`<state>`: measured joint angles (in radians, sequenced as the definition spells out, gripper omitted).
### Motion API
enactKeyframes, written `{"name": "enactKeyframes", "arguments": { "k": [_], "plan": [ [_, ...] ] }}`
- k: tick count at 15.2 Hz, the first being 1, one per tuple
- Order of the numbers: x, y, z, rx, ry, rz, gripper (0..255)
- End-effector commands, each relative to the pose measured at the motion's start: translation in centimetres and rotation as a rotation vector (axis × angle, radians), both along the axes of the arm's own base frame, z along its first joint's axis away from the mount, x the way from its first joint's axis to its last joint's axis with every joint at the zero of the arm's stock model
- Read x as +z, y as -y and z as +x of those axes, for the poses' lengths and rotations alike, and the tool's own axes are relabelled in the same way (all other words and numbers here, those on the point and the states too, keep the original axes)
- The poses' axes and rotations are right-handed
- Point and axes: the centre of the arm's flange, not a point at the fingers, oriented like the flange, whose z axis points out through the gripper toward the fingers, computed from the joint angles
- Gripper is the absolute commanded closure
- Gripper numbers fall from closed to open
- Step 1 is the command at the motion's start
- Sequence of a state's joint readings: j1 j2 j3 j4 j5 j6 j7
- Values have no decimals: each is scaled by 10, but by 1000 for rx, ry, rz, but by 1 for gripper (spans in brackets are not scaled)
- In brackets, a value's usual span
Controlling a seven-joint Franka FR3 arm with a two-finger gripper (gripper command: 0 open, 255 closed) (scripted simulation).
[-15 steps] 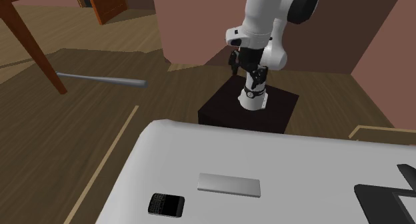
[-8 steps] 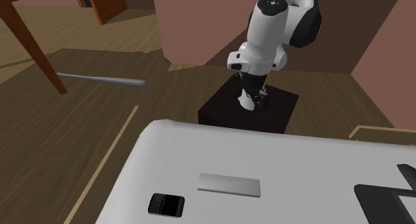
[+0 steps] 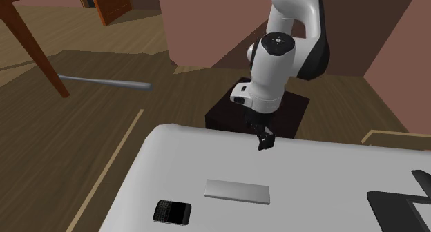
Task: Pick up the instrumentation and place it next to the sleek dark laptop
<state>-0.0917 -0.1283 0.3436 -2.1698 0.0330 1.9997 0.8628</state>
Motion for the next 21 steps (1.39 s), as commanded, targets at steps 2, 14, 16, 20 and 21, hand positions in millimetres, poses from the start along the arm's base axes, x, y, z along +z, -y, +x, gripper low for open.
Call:
{"name": "enactKeyframes", "arguments": {
  "k": [2,14,16,20,21],
  "plan": [
    [-19,-7,32,-80,14,10,0],
    [-82,-18,133,-312,54,37,0],
    [-92,-18,133,-312,54,37,0],
    [-111,-18,133,-312,54,37,0],
    [-111,-18,133,-312,54,37,0]
  ]
}}
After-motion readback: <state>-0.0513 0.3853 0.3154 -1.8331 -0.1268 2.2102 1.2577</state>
